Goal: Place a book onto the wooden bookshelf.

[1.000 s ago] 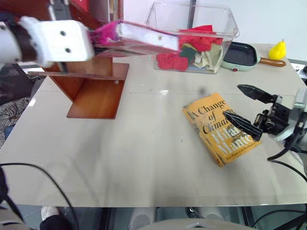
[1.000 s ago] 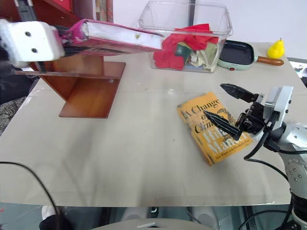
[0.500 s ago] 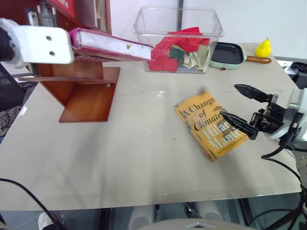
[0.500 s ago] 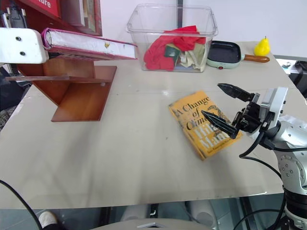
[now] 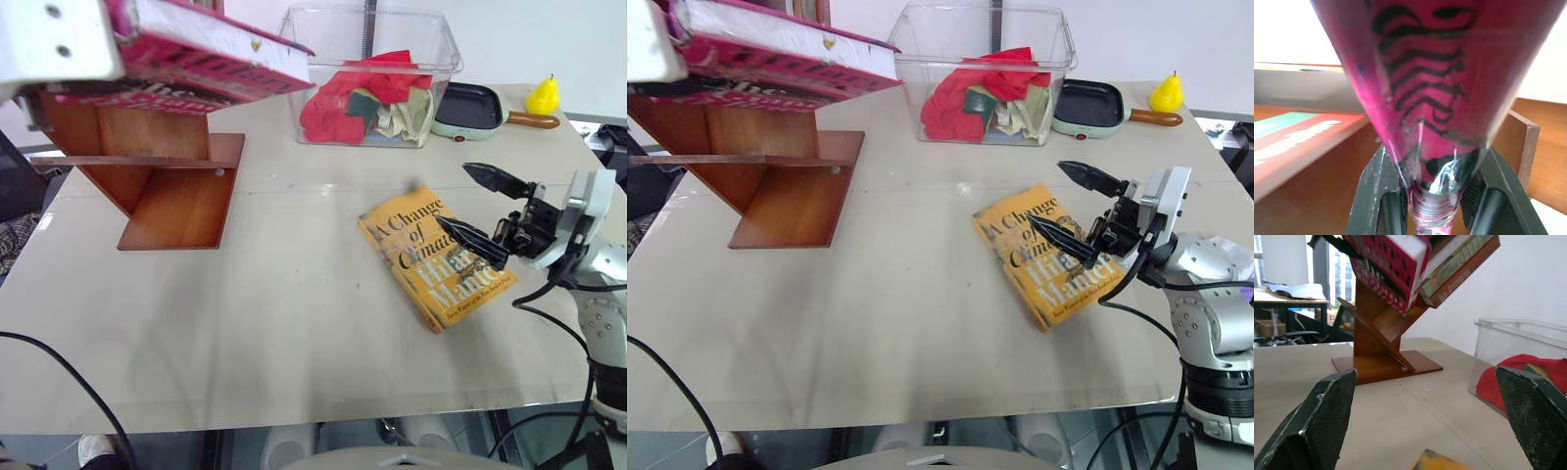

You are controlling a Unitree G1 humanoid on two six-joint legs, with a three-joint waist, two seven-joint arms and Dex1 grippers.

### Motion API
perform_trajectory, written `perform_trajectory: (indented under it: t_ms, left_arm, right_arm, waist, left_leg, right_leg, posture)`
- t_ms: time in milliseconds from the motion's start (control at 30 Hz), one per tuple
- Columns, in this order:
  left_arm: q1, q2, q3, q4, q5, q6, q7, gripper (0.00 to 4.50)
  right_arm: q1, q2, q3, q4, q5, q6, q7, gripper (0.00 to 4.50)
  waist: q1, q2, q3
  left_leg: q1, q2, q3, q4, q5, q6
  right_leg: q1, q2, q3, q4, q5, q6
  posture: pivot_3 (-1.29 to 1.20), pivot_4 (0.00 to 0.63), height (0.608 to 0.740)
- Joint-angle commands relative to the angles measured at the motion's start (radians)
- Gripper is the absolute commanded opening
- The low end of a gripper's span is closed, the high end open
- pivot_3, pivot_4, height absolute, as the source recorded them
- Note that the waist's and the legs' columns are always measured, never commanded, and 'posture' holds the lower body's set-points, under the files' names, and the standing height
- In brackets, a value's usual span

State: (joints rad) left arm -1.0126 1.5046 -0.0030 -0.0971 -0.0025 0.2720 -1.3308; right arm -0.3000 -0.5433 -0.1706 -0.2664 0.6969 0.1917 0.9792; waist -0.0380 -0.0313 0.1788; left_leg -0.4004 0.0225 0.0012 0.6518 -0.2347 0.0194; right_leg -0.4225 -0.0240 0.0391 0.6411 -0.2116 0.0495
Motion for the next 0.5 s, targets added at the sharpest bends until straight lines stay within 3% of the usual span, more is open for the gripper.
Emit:
perform_trajectory:
  t_ms: [33,167,300,500]
  left_arm:
    - [0.053,0.092,0.091,0.035,0.032,-0.036,-0.007,0.77]
    - [0.204,0.137,0.151,0.082,0.099,-0.079,0.040,0.77]
    - [0.399,0.084,0.185,0.080,0.173,-0.071,0.136,0.77]
    - [0.422,0.033,0.122,0.060,0.212,0.022,0.210,0.77]
  right_arm:
    - [-0.029,0.000,-0.004,0.018,0.001,-0.026,0.037,4.50]
    - [-0.042,-0.007,-0.009,0.035,0.000,-0.025,0.055,4.50]
    - [-0.016,-0.021,-0.029,-0.002,0.011,-0.012,0.052,4.50]
    - [0.036,-0.053,-0.080,-0.085,0.048,0.006,0.021,4.50]
  waist:
    - [0.000,0.000,0.000]
    - [0.002,0.000,0.000]
    - [0.005,0.000,0.000]
    - [0.017,0.000,0.000]
  left_leg:
    - [0.000,0.000,0.000,0.000,0.000,0.000]
    - [0.001,0.001,0.001,0.000,0.000,0.000]
    - [0.002,0.001,0.002,0.000,0.000,0.000]
    - [0.002,0.001,0.004,0.001,0.000,0.000]
  right_leg:
    - [0.000,0.000,0.000,0.000,0.000,0.000]
    - [0.000,0.000,0.001,0.001,0.000,0.000]
    - [0.000,0.000,0.002,0.002,0.000,0.000]
    - [0.000,-0.001,0.002,0.002,0.000,0.000]
  posture:
    - [0.00,0.150,0.740]
    - [0.00,0.150,0.740]
    - [0.00,0.150,0.740]
    - [0.00,0.150,0.740]
